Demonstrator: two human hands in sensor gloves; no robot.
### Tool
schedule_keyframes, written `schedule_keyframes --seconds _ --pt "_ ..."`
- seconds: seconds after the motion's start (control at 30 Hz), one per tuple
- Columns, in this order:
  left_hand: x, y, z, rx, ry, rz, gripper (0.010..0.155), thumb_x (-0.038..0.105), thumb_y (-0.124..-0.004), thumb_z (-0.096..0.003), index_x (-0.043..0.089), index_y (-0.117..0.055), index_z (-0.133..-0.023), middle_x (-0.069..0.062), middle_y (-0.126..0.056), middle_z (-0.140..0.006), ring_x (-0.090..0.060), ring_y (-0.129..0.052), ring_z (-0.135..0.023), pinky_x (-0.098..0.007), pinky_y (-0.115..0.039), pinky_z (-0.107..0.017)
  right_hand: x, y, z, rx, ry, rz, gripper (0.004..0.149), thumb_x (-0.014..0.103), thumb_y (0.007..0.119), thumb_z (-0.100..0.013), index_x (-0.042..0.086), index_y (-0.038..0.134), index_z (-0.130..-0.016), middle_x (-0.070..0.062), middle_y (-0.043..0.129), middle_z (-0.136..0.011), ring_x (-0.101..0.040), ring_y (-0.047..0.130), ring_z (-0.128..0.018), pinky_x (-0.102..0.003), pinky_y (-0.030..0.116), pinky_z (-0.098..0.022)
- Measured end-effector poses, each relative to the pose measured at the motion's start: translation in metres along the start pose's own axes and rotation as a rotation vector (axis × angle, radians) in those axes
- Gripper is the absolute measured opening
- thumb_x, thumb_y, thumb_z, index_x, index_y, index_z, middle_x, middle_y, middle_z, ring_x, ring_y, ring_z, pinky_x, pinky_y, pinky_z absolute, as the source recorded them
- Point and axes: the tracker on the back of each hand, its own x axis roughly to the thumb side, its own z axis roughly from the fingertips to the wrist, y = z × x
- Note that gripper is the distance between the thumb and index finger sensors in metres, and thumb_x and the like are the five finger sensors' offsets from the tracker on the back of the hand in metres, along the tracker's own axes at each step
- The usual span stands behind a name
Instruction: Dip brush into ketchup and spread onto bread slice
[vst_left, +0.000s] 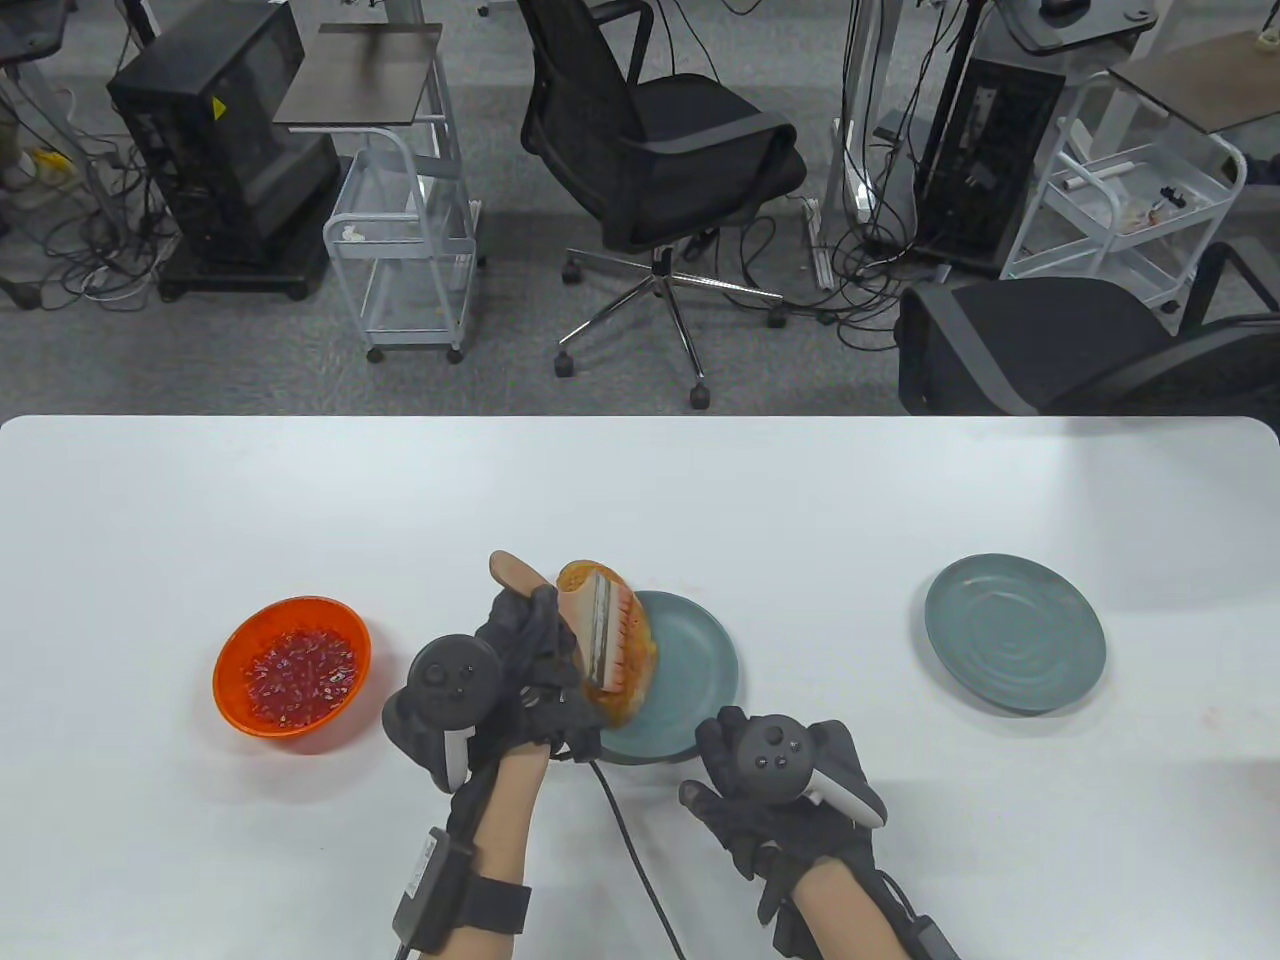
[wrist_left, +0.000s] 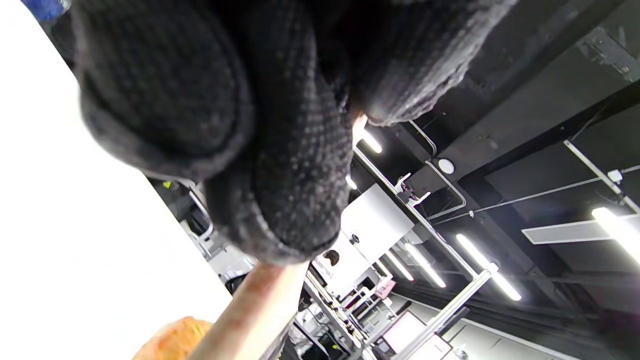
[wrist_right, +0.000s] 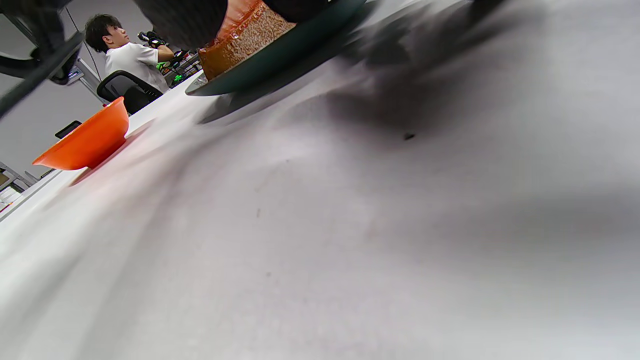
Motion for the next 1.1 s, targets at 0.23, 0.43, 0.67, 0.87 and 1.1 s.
schedule_keyframes --seconds 0.23,0.43,0.67,0.87,1.1 --pt "0.008 0.003 0.001 -0.022 -0.012 0.082 0.05 0.038 -0.083 -0.0571 -0.007 -0.095 -0.073 -0.017 -0.111 -0.049 -0.015 -0.12 -0.027 -0.035 -0.101 -0.024 0.004 0.0 0.0 -0.017 0.011 0.039 0.069 0.045 0.059 -0.066 0.006 0.031 -0.115 -0.025 0.011 -0.114 -0.054 0.012 -0.102 -0.067 0.027 -0.068" --pt "0.001 -0.004 0.001 -0.054 0.015 0.023 0.049 0.037 -0.084 -0.057 -0.007 -0.095 -0.074 -0.018 -0.111 -0.05 -0.017 -0.12 -0.028 -0.036 -0.1 -0.025 0.005 0.0 0.0 -0.018 0.01 0.055 0.069 0.045 0.059 -0.066 0.006 0.03 -0.115 -0.025 0.011 -0.114 -0.054 0.012 -0.102 -0.066 0.026 -0.069" --pt "0.007 0.011 0.0 0.022 -0.024 -0.039 0.05 0.038 -0.084 -0.0568 -0.008 -0.095 -0.074 -0.018 -0.111 -0.049 -0.016 -0.119 -0.027 -0.035 -0.1 -0.023 0.005 0.0 0.0 -0.018 0.011 0.053 0.069 0.045 0.059 -0.066 0.006 0.03 -0.115 -0.025 0.01 -0.113 -0.054 0.013 -0.102 -0.066 0.027 -0.069" --pt "0.006 0.002 0.003 -0.027 0.015 0.06 0.05 0.038 -0.083 -0.0569 -0.007 -0.095 -0.075 -0.018 -0.11 -0.051 -0.017 -0.119 -0.028 -0.036 -0.1 -0.024 0.005 0.001 0.0 -0.017 0.01 0.055 0.069 0.045 0.059 -0.066 0.006 0.029 -0.115 -0.025 0.01 -0.113 -0.054 0.013 -0.102 -0.066 0.028 -0.069" --pt "0.003 0.006 0.001 -0.045 0.018 -0.038 0.049 0.038 -0.084 -0.057 -0.007 -0.095 -0.075 -0.019 -0.11 -0.051 -0.017 -0.119 -0.028 -0.036 -0.1 -0.025 0.006 0.001 0.0 -0.016 0.009 0.055 0.069 0.045 0.058 -0.066 0.006 0.029 -0.115 -0.025 0.01 -0.113 -0.054 0.013 -0.102 -0.066 0.028 -0.069"
